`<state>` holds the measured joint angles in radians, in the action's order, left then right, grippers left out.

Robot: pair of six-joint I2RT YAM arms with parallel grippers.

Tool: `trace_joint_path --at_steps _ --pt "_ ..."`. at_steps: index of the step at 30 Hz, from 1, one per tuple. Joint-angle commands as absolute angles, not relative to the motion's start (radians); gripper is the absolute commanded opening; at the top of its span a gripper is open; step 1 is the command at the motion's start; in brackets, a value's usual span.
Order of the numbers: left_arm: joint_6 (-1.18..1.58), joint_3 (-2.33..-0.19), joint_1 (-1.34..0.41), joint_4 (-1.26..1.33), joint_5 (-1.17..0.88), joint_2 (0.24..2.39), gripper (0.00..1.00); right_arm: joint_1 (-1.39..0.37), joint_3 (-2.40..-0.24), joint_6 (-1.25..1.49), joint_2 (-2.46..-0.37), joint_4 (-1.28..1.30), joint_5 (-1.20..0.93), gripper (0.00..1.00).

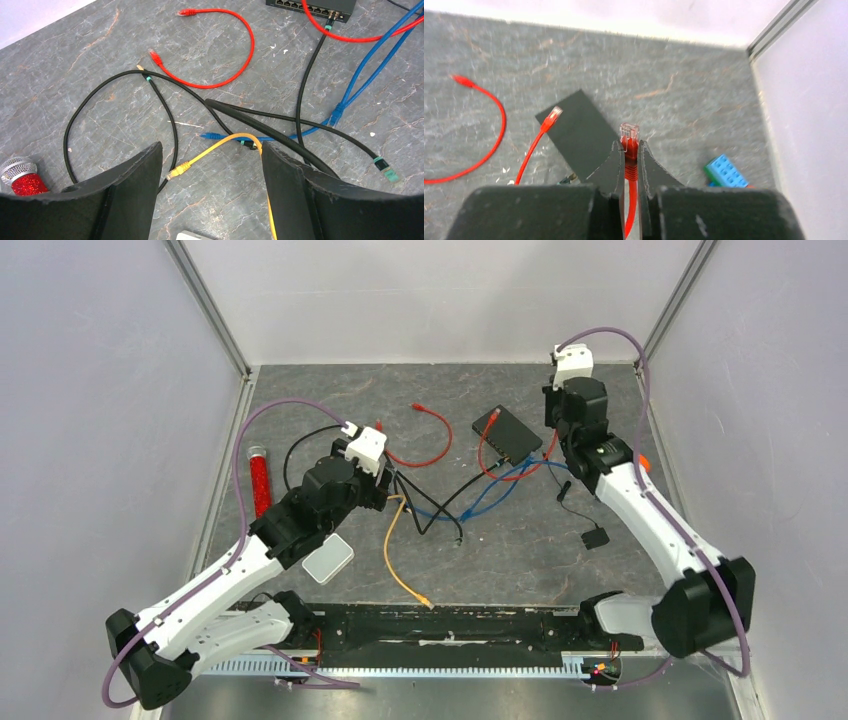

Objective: Insert the plug into the switch port
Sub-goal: Pick up the connector from the center of the board.

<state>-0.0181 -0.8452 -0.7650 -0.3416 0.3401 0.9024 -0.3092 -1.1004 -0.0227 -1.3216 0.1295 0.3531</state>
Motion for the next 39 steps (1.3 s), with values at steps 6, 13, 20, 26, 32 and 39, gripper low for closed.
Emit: trace_joint_path --at_steps 6,13,20,26,32,39 --pt "-0.044 -0.854 -0.765 -0.304 0.352 0.878 0.77 -0.321 -1.095 -0.37 -1.136 -0.068 0.229 0.0" --pt "-0.045 -0.855 -0.765 -0.31 0.351 0.881 0.77 -0.321 -1.055 -0.627 -1.05 -0.08 0.01 0.0" --pt "-0.045 -0.856 -0.765 -0.31 0.349 0.891 0.78 -0.328 -0.998 -0.988 -1.02 -0.034 -0.17 0.0" --pt "-0.039 -0.86 -0.765 -0.311 0.344 0.905 0.78 -0.328 -0.967 -1.211 -1.008 -0.01 -0.2 0.0" --pt "-0.016 -0.89 -0.765 -0.324 0.321 0.932 0.77 -0.329 -0.971 -1.362 -1.02 0.039 -0.216 0.0" --pt "-0.01 -0.888 -0.766 -0.332 0.314 0.933 0.77 -0.328 -1.015 -1.527 -1.018 0.084 -0.191 0.0"
